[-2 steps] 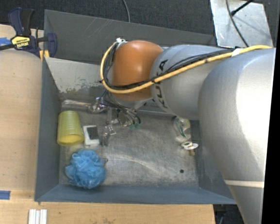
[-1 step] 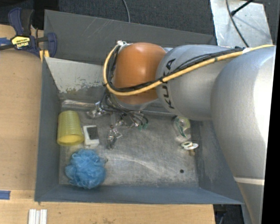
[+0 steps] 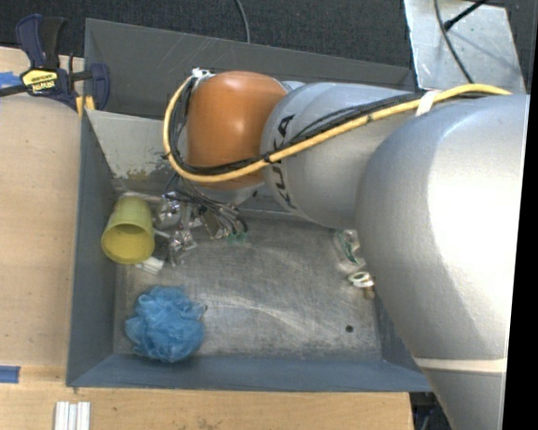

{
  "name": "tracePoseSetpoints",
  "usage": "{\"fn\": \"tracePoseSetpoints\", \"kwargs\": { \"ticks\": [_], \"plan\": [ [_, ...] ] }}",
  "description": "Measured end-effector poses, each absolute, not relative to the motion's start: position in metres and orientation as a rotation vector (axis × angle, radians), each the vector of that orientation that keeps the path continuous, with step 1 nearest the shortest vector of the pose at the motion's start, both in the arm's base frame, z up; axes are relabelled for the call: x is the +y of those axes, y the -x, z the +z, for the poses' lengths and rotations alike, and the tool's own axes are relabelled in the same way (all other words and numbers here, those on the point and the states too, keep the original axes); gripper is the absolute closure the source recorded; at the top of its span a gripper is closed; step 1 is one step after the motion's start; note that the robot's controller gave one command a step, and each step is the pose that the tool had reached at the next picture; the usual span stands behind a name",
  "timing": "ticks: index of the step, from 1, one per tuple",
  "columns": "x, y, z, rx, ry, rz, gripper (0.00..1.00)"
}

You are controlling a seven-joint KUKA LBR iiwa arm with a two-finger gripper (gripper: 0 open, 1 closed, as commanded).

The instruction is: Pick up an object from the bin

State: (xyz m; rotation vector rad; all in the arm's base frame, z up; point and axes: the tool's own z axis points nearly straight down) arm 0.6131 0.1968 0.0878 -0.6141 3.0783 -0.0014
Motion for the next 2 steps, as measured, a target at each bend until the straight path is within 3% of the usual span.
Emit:
{"fn": "tracePoseSetpoints", "kwargs": {
  "ticks": [1,2],
  "plan": [
    [0.197,-0.613,0.088,3.078,0.614,-0.001,1.00],
    [0.195,-0.612,0.132,3.091,0.600,-0.003,1.00]
  ]
}}
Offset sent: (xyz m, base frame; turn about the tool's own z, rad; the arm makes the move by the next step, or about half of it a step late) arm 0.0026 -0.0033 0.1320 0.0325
